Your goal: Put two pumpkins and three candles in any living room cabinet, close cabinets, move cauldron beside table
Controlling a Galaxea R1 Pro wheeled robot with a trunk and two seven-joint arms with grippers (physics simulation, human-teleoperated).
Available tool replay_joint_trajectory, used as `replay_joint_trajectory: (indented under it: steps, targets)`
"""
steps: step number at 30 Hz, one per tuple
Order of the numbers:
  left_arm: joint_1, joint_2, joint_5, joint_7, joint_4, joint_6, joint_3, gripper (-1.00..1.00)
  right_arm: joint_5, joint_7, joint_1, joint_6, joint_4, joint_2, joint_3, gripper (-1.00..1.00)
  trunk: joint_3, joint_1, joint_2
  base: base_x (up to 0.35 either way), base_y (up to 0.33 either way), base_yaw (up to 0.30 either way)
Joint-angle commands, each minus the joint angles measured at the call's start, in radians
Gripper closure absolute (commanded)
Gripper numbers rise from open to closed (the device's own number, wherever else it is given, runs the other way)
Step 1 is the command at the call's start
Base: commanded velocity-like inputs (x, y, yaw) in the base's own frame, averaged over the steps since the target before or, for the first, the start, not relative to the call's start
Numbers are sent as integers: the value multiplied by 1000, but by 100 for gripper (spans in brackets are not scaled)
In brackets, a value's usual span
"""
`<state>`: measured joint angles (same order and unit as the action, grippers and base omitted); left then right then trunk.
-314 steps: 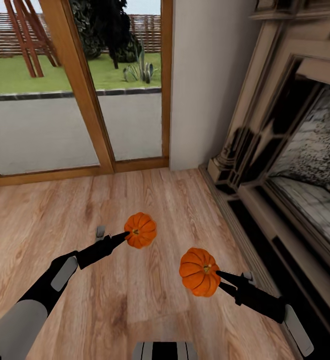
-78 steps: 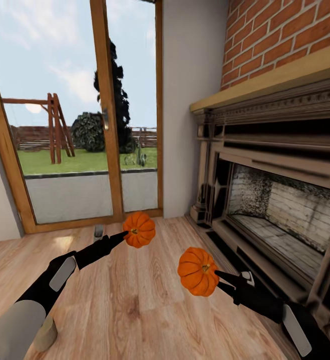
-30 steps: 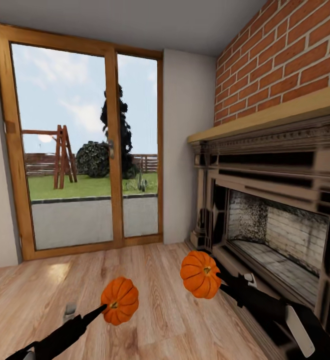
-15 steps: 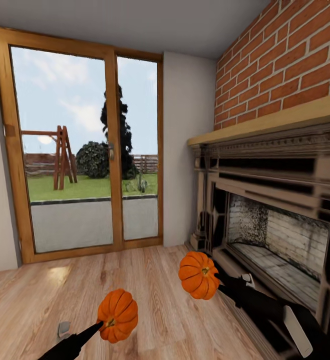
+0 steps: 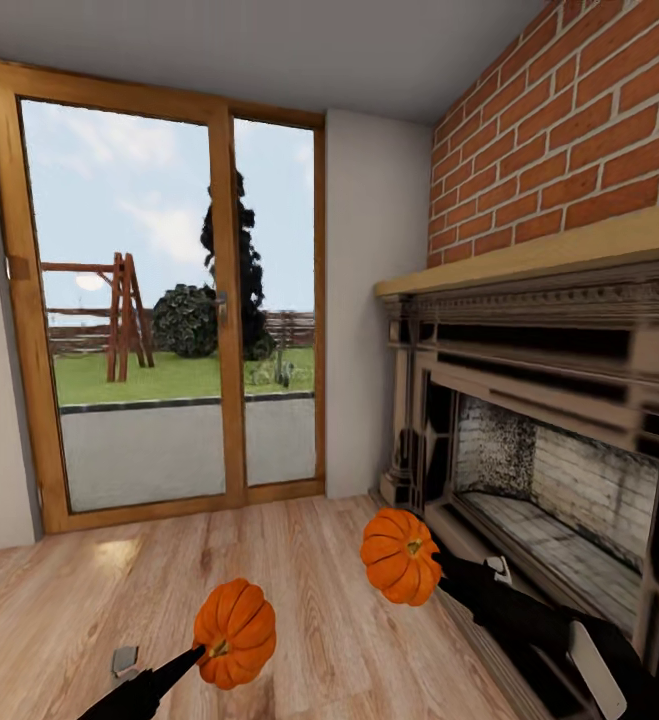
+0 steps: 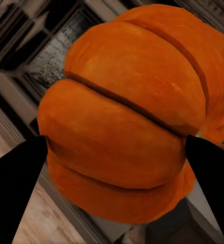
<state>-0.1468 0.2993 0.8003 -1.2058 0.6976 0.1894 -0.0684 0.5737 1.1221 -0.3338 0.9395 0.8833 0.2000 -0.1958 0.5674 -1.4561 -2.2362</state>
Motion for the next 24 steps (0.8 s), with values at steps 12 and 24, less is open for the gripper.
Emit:
replay_joint_trajectory:
  steps: [12,24]
  targets:
    - [0,1,10,-28,-4,10,-5,100,-1,1,-1,5,-20,1,-4,100,-36,46,84,0,0,0]
    - [0,2,10,-31,-5,10,-5,100,0,0,-1,5,-24,1,-7,100,-66,92,168,0,0,0]
